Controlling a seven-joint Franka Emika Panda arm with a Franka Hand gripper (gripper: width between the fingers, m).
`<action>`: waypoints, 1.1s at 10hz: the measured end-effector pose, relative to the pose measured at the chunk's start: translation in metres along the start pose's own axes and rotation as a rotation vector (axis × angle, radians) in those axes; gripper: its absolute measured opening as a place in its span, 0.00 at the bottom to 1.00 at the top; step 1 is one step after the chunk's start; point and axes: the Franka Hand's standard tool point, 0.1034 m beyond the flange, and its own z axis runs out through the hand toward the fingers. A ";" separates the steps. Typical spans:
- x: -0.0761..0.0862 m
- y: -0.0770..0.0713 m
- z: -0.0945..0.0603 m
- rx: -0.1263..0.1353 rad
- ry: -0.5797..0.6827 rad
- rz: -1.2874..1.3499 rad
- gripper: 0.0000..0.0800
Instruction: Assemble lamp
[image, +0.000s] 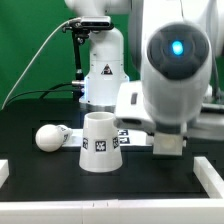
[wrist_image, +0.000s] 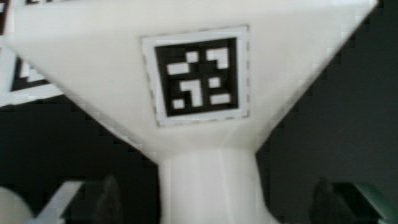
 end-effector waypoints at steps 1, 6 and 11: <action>-0.009 0.004 -0.027 0.012 0.056 -0.017 0.66; -0.015 -0.005 -0.075 0.033 0.504 -0.081 0.66; 0.030 -0.018 -0.129 0.060 1.007 -0.147 0.66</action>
Offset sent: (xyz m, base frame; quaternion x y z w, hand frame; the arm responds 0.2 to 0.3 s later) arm 0.0000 0.0000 0.0000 0.0000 0.1938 0.0000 0.9810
